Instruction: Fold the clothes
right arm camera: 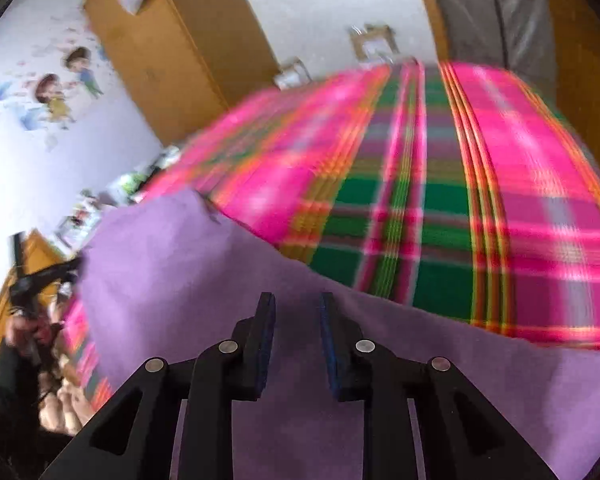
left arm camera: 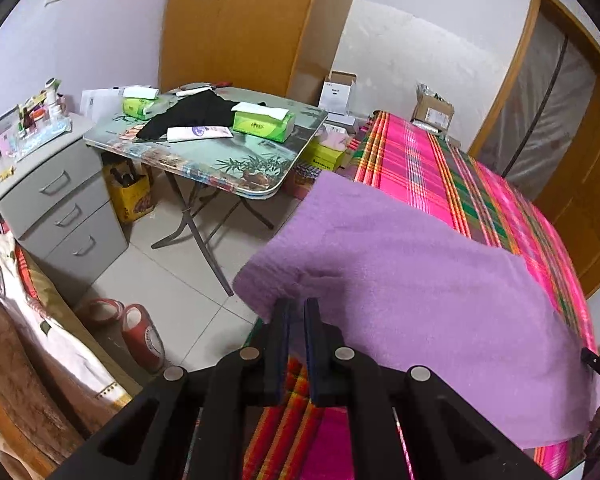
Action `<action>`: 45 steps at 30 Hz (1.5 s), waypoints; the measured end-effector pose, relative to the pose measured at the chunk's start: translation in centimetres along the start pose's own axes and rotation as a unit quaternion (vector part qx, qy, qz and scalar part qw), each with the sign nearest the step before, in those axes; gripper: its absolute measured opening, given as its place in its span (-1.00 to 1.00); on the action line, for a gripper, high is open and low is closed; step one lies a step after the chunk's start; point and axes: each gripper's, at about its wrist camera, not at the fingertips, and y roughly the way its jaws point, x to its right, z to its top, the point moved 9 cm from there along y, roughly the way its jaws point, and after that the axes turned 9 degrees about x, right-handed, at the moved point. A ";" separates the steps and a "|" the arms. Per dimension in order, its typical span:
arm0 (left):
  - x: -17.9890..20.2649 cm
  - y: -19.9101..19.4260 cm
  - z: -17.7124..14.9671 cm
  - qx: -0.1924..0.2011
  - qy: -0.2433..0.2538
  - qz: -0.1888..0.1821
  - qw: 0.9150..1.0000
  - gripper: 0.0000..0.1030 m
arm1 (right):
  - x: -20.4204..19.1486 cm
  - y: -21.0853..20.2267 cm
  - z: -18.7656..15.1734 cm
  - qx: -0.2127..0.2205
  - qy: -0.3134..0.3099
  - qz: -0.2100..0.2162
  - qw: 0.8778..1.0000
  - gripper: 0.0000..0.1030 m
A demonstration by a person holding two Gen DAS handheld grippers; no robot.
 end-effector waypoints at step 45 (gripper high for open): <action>-1.8 0.6 2.4 0.044 -0.203 -0.138 0.968 -0.64 | -9.6 2.3 -0.1 -0.019 -0.042 0.082 0.996 -0.47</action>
